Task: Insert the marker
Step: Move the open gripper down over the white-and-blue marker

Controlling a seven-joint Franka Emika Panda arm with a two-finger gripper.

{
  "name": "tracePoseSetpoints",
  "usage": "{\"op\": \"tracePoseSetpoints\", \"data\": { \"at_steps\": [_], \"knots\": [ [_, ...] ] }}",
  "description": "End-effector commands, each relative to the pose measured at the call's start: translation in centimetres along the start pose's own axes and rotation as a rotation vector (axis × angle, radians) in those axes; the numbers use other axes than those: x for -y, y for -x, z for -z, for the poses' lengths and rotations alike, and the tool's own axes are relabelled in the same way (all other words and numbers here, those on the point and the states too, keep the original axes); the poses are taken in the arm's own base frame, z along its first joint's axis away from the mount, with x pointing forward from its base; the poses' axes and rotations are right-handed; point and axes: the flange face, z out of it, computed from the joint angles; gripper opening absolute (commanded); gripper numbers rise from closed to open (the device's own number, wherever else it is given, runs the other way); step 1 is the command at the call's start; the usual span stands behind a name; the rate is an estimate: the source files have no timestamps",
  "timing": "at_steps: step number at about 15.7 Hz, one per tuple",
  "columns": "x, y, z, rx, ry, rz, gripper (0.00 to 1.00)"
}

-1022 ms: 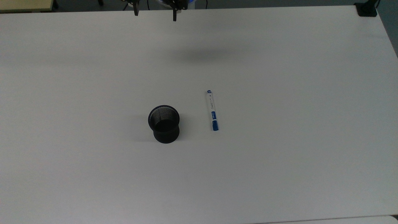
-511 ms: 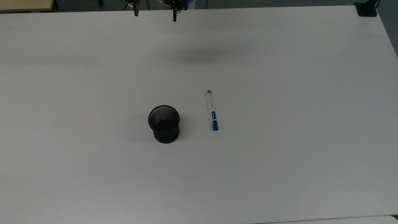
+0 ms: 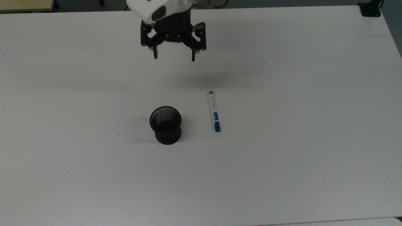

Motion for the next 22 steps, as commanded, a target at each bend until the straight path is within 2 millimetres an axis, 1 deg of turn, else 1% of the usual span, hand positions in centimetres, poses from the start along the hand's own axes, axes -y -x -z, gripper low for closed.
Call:
{"op": "tracePoseSetpoints", "data": {
  "at_steps": [1, 2, 3, 5, 7, 9, 11, 12, 13, 14, 17, 18, 19, 20, 21, 22],
  "knots": [
    [4.7, -1.4, -4.5, -0.013, -0.027, 0.023, 1.00],
    [6.0, -1.6, -6.3, 0.000, -0.022, 0.035, 1.00],
    [7.0, -1.8, -7.6, 0.006, -0.017, 0.037, 1.00],
    [7.8, -2.2, -9.9, 0.010, -0.017, 0.038, 1.00],
    [8.2, -2.6, -11.9, 0.006, -0.020, 0.040, 1.00],
    [8.3, -2.9, -13.5, 0.006, -0.024, 0.038, 0.94],
    [8.6, -3.0, -15.5, 0.025, -0.019, 0.032, 0.88],
    [9.0, -3.0, -16.6, 0.027, -0.017, 0.020, 0.88],
    [10.1, -3.0, -17.3, 0.015, -0.021, 0.020, 0.88],
    [10.7, -3.2, -18.2, 0.000, -0.025, 0.011, 0.87],
    [11.5, -3.6, -21.2, -0.038, -0.019, 0.003, 0.87],
    [12.2, -3.6, -21.5, -0.056, -0.020, -0.002, 0.87],
    [12.3, -3.7, -21.8, -0.066, -0.015, -0.010, 0.86],
    [12.6, -3.5, -22.7, -0.063, 0.002, -0.003, 0.81],
    [12.9, -3.4, -23.5, -0.064, 0.033, 0.021, 0.65],
    [12.9, -3.3, -23.7, -0.065, 0.045, 0.029, 0.54]
  ]
}}
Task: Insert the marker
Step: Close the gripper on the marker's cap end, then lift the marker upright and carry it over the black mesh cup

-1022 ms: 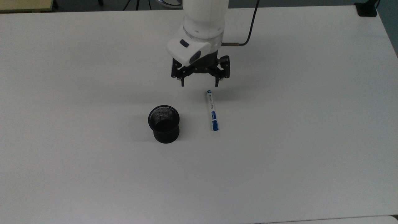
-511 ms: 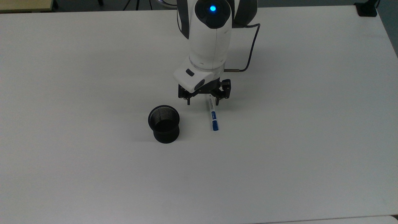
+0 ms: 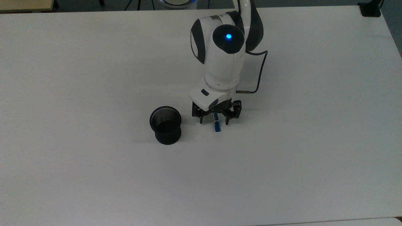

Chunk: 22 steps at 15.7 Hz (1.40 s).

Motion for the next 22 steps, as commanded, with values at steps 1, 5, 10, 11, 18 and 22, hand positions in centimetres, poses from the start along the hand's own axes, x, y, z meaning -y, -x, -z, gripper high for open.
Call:
{"op": "tracePoseSetpoints", "data": {
  "at_steps": [1, 5, 10, 11, 18, 22],
  "knots": [
    [0.8, 0.1, -1.0, -0.021, 0.047, 0.011, 0.43],
    [0.6, 0.0, -0.8, -0.023, 0.047, 0.012, 0.05],
    [-0.6, -1.0, 2.6, -0.071, 0.037, -0.012, 0.02],
    [-1.2, -1.4, 4.2, -0.094, 0.034, -0.024, 0.03],
    [-6.2, -2.9, 14.4, -0.250, 0.022, -0.098, 0.03],
    [-9.6, -3.4, 16.8, -0.362, 0.029, -0.153, 0.03]
  ]
}}
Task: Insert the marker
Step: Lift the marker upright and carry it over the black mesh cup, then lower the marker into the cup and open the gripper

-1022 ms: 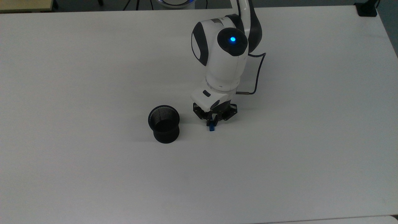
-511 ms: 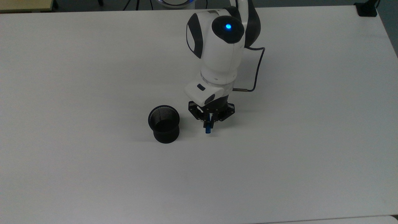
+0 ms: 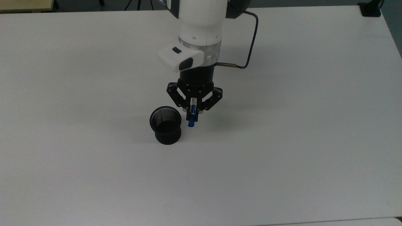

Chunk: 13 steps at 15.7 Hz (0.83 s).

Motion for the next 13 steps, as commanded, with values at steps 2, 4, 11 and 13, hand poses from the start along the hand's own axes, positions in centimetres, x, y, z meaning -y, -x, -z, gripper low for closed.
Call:
{"op": "tracePoseSetpoints", "data": {
  "at_steps": [2, 4, 11, 13],
  "knots": [
    [-3.6, -0.2, 0.6, -0.136, 0.036, -0.066, 0.03],
    [-4.7, 0.1, -0.2, -0.221, 0.036, -0.084, 0.03],
    [-7.5, 1.7, -2.9, -0.298, 0.047, -0.082, 0.04],
    [-7.8, 2.1, -4.3, -0.285, 0.057, -0.074, 0.05]
  ]
}}
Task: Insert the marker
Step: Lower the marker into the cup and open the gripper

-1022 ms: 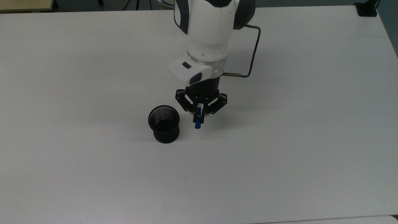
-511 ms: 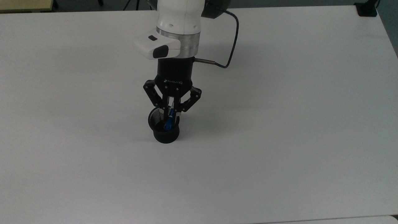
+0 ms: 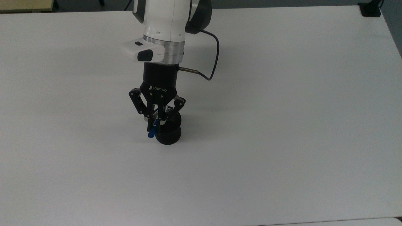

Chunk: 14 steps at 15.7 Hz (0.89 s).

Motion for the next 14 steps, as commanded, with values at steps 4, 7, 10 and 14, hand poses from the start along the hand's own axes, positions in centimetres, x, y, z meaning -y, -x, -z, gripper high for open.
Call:
{"op": "tracePoseSetpoints", "data": {
  "at_steps": [4, 7, 10, 14],
  "knots": [
    [-0.2, 1.5, -1.2, -0.004, 0.005, -0.042, 0.06],
    [-0.1, 2.1, -2.1, 0.009, 0.010, -0.035, 0.07],
    [0.3, 2.2, -2.4, -0.013, -0.009, -0.046, 0.09],
    [0.8, 2.6, -2.8, -0.019, -0.020, -0.054, 0.10]
  ]
}}
